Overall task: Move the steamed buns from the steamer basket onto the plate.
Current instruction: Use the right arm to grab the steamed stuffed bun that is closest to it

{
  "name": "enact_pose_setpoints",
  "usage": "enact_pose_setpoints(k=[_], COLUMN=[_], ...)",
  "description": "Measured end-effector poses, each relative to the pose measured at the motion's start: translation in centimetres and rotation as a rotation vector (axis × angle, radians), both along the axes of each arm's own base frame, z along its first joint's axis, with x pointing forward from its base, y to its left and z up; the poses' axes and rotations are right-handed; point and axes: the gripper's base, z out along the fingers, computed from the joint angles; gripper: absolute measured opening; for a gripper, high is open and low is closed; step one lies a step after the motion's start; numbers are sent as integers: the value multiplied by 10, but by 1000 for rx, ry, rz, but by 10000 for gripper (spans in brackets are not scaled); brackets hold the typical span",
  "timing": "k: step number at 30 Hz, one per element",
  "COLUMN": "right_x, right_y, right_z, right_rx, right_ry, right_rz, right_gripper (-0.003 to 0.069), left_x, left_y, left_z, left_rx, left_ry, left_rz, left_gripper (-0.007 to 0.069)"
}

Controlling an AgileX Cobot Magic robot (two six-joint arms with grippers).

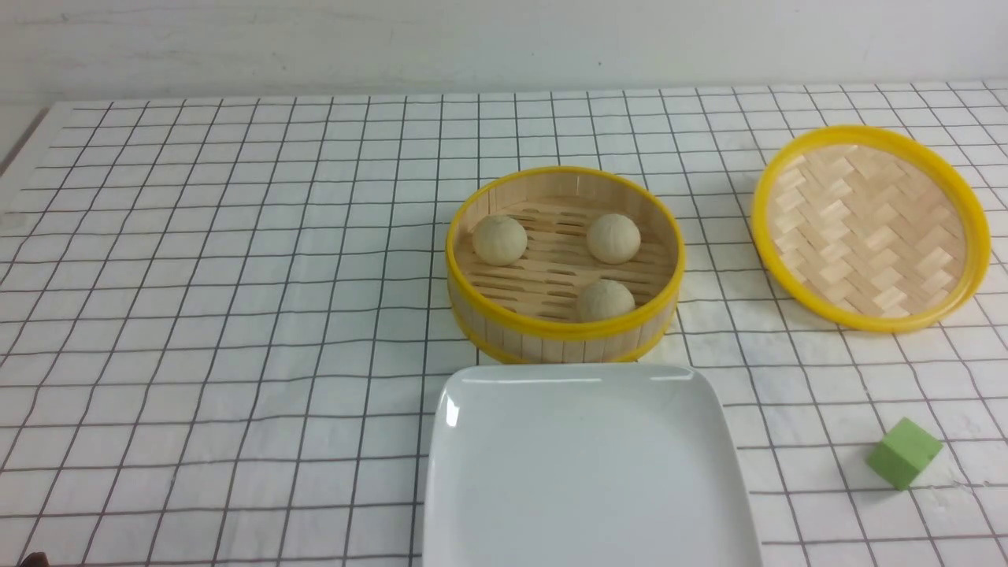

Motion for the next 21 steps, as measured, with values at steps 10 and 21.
enact_pose_setpoints(k=[10,21], right_x=[0,-29], right_y=[1,4], right_z=[23,115], right_rx=[159,154], right_ry=[-126,-325], right_rz=[-33,-23], right_gripper=[494,494], left_x=[0,0], left_y=[0,0], left_z=[0,0], left_rx=[0,0], left_ry=[0,0], left_rz=[0,0], left_gripper=[242,242])
